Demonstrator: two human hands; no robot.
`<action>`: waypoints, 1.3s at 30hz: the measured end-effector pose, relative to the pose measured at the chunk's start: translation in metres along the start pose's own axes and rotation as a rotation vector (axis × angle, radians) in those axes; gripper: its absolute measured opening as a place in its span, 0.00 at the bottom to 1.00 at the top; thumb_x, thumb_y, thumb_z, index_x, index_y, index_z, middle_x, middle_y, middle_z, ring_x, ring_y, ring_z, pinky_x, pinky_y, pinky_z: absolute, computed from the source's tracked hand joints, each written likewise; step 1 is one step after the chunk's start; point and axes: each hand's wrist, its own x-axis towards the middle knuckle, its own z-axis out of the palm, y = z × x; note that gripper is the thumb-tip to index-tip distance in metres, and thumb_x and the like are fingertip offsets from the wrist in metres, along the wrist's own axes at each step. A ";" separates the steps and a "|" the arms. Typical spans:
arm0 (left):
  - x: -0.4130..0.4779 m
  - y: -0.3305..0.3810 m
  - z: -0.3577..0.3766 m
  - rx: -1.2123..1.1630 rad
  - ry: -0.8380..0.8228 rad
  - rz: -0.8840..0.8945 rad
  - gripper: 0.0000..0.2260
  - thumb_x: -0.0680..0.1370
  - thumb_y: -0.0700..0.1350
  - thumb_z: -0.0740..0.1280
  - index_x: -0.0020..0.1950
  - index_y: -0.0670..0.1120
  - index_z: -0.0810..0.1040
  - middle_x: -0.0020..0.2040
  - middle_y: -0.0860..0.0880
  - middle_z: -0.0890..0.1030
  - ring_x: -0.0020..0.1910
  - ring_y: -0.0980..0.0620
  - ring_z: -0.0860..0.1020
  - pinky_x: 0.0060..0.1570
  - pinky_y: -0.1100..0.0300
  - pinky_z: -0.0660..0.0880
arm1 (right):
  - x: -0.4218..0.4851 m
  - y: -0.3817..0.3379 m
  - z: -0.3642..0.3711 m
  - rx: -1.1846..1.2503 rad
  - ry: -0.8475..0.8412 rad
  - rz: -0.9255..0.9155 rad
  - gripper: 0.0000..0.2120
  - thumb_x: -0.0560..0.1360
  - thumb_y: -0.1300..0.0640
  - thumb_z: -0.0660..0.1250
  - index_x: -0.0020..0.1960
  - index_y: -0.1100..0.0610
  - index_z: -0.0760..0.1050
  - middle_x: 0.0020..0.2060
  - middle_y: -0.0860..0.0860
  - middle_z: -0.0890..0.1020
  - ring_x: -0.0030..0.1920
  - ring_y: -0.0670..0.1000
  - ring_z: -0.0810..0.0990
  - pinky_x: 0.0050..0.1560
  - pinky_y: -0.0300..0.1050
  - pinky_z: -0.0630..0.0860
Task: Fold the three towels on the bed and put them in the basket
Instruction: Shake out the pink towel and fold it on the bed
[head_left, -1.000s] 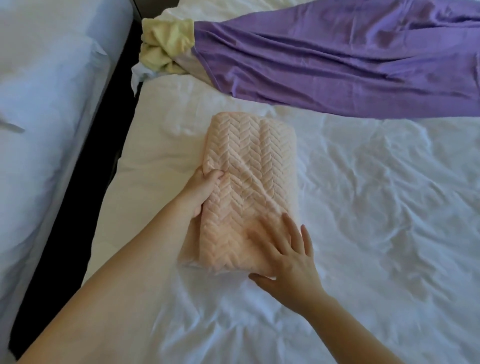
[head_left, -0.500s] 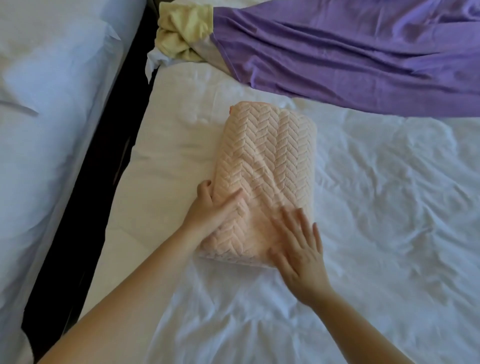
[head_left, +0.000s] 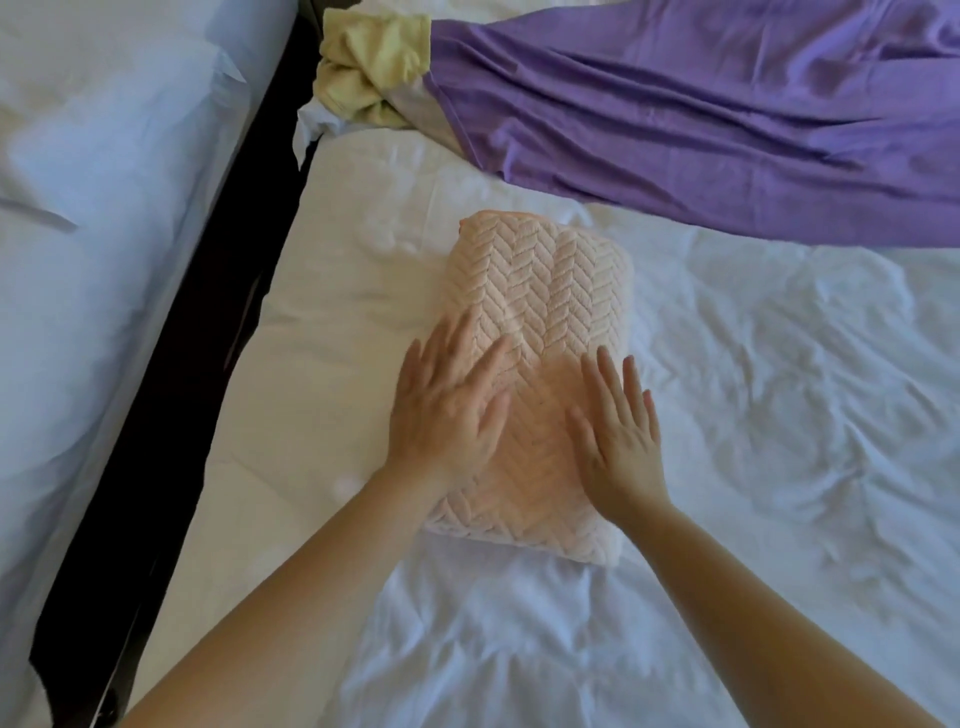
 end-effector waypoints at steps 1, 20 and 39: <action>0.007 0.003 0.008 0.048 -0.081 -0.012 0.26 0.80 0.59 0.50 0.77 0.55 0.57 0.79 0.48 0.50 0.78 0.47 0.49 0.75 0.48 0.45 | 0.012 0.001 0.004 -0.038 -0.027 0.005 0.28 0.79 0.38 0.37 0.76 0.43 0.37 0.75 0.40 0.38 0.73 0.41 0.31 0.74 0.48 0.35; 0.111 -0.030 0.083 0.125 -0.220 -0.089 0.25 0.81 0.58 0.45 0.78 0.56 0.49 0.79 0.56 0.48 0.78 0.53 0.44 0.75 0.50 0.43 | 0.144 0.033 0.023 -0.155 -0.066 0.061 0.28 0.78 0.38 0.37 0.76 0.42 0.36 0.76 0.41 0.38 0.75 0.45 0.33 0.75 0.48 0.37; 0.033 -0.035 0.058 -0.344 -0.137 -0.388 0.38 0.72 0.70 0.56 0.78 0.56 0.51 0.78 0.47 0.57 0.76 0.50 0.55 0.70 0.56 0.58 | 0.054 0.045 0.028 0.368 -0.092 0.337 0.32 0.73 0.31 0.50 0.74 0.34 0.42 0.76 0.40 0.46 0.76 0.47 0.48 0.75 0.52 0.49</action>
